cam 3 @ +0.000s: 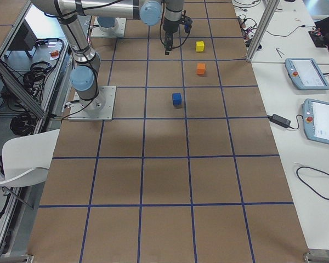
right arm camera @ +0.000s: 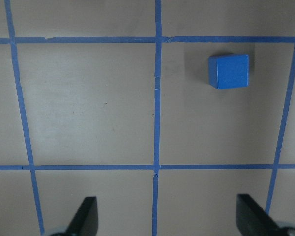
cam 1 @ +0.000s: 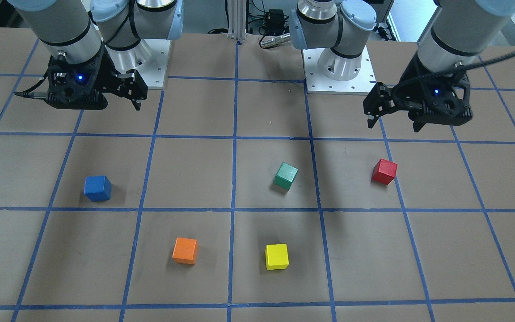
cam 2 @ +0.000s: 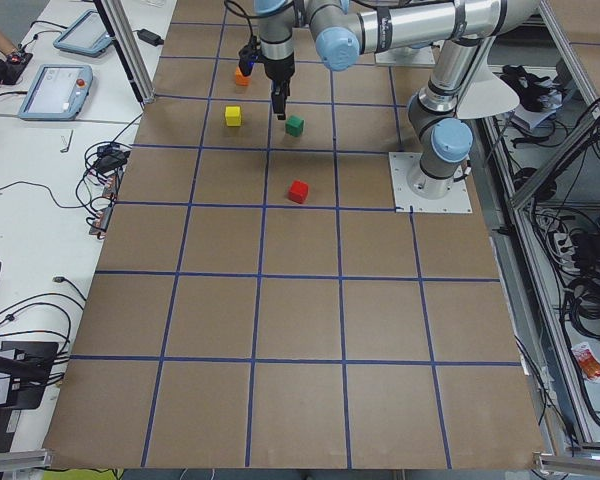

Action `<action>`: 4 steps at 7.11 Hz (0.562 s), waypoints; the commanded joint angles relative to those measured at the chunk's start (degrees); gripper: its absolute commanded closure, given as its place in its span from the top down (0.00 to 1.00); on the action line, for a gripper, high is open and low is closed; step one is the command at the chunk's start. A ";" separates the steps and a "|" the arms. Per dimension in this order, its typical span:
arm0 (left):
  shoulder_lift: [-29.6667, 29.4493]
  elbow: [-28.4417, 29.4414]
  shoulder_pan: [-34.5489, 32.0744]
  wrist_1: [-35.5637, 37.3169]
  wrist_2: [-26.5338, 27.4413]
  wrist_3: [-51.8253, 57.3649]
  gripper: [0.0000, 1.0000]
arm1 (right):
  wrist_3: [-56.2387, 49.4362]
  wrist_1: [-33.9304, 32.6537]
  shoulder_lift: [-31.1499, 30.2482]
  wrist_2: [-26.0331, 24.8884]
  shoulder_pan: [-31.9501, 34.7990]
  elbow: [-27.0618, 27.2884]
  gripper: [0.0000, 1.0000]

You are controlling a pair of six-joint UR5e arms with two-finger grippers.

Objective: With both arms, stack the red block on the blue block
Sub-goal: 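Grasp the red cube with the left gripper and lift it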

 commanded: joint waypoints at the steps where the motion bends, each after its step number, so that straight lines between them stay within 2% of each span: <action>1: -0.52 -10.21 3.76 11.96 0.50 8.63 1.00 | -0.03 0.01 -0.03 -0.03 0.00 0.00 1.00; 2: -1.75 -14.86 3.94 20.14 0.50 9.44 1.00 | -0.03 0.01 -0.03 -0.21 0.00 0.00 1.00; 4: -4.38 -20.43 4.55 29.85 0.68 13.21 1.00 | -0.03 0.01 0.06 -0.21 0.00 0.00 1.00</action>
